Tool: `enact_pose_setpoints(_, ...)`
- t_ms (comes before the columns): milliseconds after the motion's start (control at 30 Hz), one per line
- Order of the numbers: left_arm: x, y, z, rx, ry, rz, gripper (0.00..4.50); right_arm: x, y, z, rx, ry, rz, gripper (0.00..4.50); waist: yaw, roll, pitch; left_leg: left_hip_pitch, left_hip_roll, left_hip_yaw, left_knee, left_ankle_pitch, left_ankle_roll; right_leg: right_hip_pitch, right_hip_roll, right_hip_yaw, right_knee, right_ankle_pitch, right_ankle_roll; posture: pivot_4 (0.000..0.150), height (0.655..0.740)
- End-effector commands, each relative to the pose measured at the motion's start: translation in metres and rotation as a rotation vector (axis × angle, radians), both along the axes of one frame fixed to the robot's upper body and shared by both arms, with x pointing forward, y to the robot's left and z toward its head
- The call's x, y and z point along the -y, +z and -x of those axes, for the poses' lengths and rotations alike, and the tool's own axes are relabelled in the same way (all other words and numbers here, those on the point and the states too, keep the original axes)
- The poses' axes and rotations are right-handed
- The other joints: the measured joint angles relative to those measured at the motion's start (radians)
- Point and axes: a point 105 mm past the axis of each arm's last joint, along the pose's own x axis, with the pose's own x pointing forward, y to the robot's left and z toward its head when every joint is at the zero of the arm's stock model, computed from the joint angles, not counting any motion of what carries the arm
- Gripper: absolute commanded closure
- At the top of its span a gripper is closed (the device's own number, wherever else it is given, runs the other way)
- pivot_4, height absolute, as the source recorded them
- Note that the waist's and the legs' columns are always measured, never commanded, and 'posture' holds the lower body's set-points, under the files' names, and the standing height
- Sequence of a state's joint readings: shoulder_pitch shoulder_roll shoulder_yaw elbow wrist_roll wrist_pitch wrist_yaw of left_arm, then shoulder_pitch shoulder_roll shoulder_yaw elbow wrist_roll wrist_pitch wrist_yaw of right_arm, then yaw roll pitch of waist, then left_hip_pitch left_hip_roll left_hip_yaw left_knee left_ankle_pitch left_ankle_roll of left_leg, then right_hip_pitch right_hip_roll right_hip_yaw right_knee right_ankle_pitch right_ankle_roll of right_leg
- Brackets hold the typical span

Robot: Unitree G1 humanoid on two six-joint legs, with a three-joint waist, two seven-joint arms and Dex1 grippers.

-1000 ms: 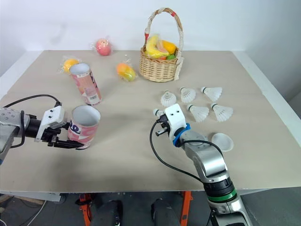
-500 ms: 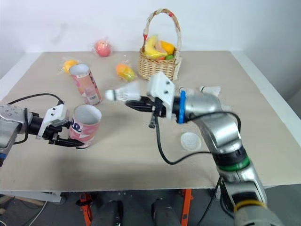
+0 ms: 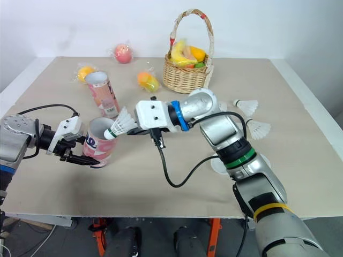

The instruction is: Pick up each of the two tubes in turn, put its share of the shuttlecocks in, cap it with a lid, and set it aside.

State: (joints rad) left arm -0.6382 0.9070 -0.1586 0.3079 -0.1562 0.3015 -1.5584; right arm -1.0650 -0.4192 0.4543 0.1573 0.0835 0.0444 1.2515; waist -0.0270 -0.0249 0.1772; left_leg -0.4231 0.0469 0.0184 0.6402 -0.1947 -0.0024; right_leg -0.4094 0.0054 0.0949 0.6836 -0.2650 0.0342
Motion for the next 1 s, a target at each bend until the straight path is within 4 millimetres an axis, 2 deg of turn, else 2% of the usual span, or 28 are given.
enact_pose_setpoints(33,0.005,-0.016,0.004,-0.059,-0.029,-0.016,1.37,-0.012,0.014,0.001,0.072,0.034,-0.002,4.45,0.001,0.0,0.0,0.0,0.0,0.0,0.0,0.0,0.0,0.0,0.0,0.0,0.0,0.0,0.0,0.15,0.74)
enact_pose_setpoints(100,0.006,-0.015,0.004,-0.059,-0.029,-0.014,1.37,-0.015,0.016,0.001,0.076,0.043,0.0,4.45,0.003,0.0,0.0,0.0,0.0,-0.001,0.0,0.0,0.0,0.0,0.0,-0.001,0.0,0.0,-0.001,0.15,0.74)
enact_pose_setpoints(167,0.007,-0.015,0.003,-0.057,-0.029,-0.011,1.37,-0.019,0.023,0.004,0.054,0.066,-0.013,3.81,0.004,0.0,0.0,0.0,-0.001,-0.001,0.0,0.0,0.0,0.001,-0.001,0.0,0.0,0.0,-0.001,0.15,0.74)
enact_pose_setpoints(200,0.007,-0.015,0.003,-0.056,-0.029,-0.01,1.37,-0.02,0.027,0.006,0.045,0.075,-0.023,3.63,0.004,0.0,0.0,0.0,-0.001,-0.001,0.0,0.0,0.0,0.0,-0.001,0.0,0.0,0.0,-0.001,0.15,0.74)
enact_pose_setpoints(300,0.008,-0.016,0.002,-0.056,-0.029,-0.007,1.37,-0.022,0.037,0.011,-0.002,0.102,-0.071,2.47,0.004,0.0,0.0,0.0,-0.001,-0.001,0.0,0.0,0.0,0.001,-0.002,-0.001,0.0,0.0,-0.001,0.15,0.74)
enact_pose_setpoints(367,0.009,-0.016,0.002,-0.056,-0.029,-0.003,1.37,-0.02,0.055,0.019,-0.113,0.13,-0.159,1.58,0.006,0.0,0.0,0.0,-0.001,-0.003,0.0,0.0,0.0,0.002,-0.002,-0.003,0.0,0.0,-0.001,0.15,0.74)
enact_pose_setpoints(467,0.01,-0.016,0.001,-0.054,-0.03,-0.002,1.37,-0.005,0.073,0.01,-0.204,0.072,-0.282,1.58,0.007,0.0,0.0,0.0,-0.001,-0.006,0.0,0.0,-0.001,0.003,-0.005,-0.007,0.0,0.0,-0.001,0.15,0.74)
enact_pose_setpoints(567,0.011,-0.015,0.002,-0.049,-0.029,0.005,1.37,0.03,0.076,-0.025,-0.267,-0.19,-0.461,1.58,0.007,0.0,0.0,-0.001,-0.002,-0.006,0.001,0.001,-0.001,0.004,-0.009,-0.011,0.0,-0.001,-0.002,0.15,0.74)
enact_pose_setpoints(633,0.01,-0.017,0.005,-0.054,-0.029,0.006,1.37,0.053,0.066,-0.048,-0.323,-0.395,-0.54,1.58,0.007,-0.002,-0.001,-0.001,-0.003,-0.007,0.001,0.001,-0.001,0.004,-0.01,-0.012,0.0,-0.001,-0.002,0.15,0.74)
enact_pose_setpoints(733,0.008,-0.018,0.009,-0.06,-0.027,0.004,1.37,0.087,0.039,-0.065,-0.364,-0.649,-0.621,1.58,0.005,-0.001,-0.001,-0.001,-0.003,-0.006,0.0,0.001,-0.001,0.004,-0.01,-0.012,0.0,-0.002,-0.002,0.15,0.74)
enact_pose_setpoints(800,0.008,-0.017,0.01,-0.059,-0.025,0.003,1.37,0.108,0.014,-0.07,-0.359,-0.83,-0.646,1.58,0.004,0.006,-0.003,-0.002,-0.006,-0.006,-0.002,0.0,-0.001,0.001,-0.009,-0.011,0.0,-0.003,-0.003,0.15,0.74)
enact_pose_setpoints(867,0.009,-0.014,0.01,-0.055,-0.029,0.006,1.37,0.134,-0.023,-0.07,-0.366,-1.057,-0.673,1.58,0.005,0.007,-0.003,-0.003,-0.006,-0.009,-0.003,0.0,0.0,0.001,-0.008,-0.011,0.001,-0.004,-0.003,0.15,0.74)
enact_pose_setpoints(933,0.009,-0.013,0.011,-0.052,-0.032,0.006,1.37,0.144,-0.048,-0.066,-0.361,-1.187,-0.675,1.58,0.007,0.003,-0.008,-0.005,-0.007,-0.014,-0.003,0.0,0.0,0.002,-0.007,-0.013,0.001,-0.006,-0.002,0.15,0.74)
enact_pose_setpoints(1000,0.01,-0.013,0.011,-0.053,-0.033,0.005,1.37,0.14,-0.056,-0.066,-0.374,-1.225,-0.689,1.58,0.004,0.006,-0.007,-0.005,-0.008,-0.016,-0.003,-0.002,-0.001,0.002,-0.007,-0.014,0.001,-0.008,-0.002,0.15,0.74)
